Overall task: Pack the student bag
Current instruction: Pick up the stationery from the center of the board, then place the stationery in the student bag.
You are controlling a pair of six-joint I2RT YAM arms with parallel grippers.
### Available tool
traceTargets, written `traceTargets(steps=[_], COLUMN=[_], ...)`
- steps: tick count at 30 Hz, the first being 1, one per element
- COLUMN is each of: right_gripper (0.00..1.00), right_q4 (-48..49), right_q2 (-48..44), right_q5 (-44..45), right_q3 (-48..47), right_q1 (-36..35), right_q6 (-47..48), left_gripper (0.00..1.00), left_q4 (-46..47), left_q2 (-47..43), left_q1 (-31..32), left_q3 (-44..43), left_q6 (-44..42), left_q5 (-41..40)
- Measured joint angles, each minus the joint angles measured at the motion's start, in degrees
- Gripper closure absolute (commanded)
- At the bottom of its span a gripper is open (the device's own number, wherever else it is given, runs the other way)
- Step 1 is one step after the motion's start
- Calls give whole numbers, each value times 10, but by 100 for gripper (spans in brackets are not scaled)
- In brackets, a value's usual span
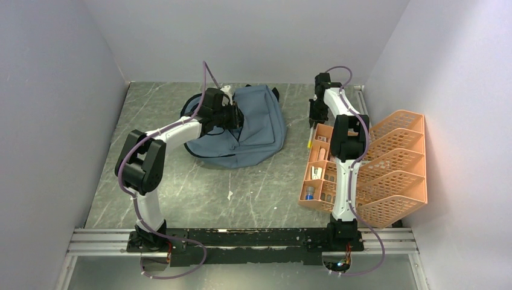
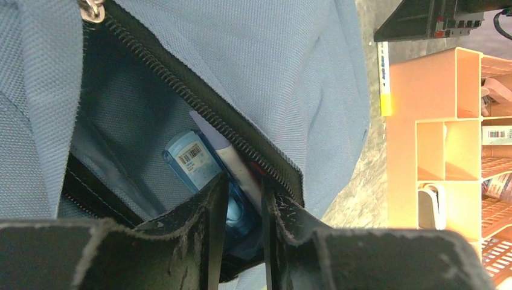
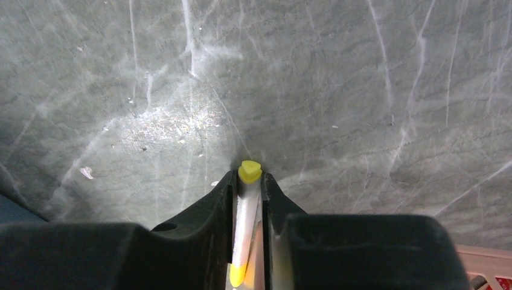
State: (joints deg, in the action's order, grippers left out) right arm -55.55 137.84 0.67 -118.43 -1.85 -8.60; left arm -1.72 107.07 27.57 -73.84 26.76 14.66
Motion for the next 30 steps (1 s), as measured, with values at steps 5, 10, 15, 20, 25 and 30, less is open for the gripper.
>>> traceTargets(steps=[5,10,15,20,25,30], right_gripper=[95,100,100,100,100,100], right_q4=[14,49,103,162,231,302], right_q2=[-5,-23,-70,-154,-256,-316], right_q5=[-8,-31,-64,-84,-87,-151], right_q3=[13,43,99,144,193,227], right_q1=[1,1,-5,-24,-72,-139], right_q6=[-5,-7,-17,-33,-57,-86], left_gripper=[66,57,51,46,41,38], left_q4=[-2,-6,-28,-53,-61,-55], left_q2=[0,-4,-34,-117,-226,-310], left_q1=[0,0,0,0,-1,-3], left_q3=[0,0,0,13,33,93], left_q6=[0,-4,-10,-15,-25,-46], left_q5=[-1,-15,-50,-115,-146,-118])
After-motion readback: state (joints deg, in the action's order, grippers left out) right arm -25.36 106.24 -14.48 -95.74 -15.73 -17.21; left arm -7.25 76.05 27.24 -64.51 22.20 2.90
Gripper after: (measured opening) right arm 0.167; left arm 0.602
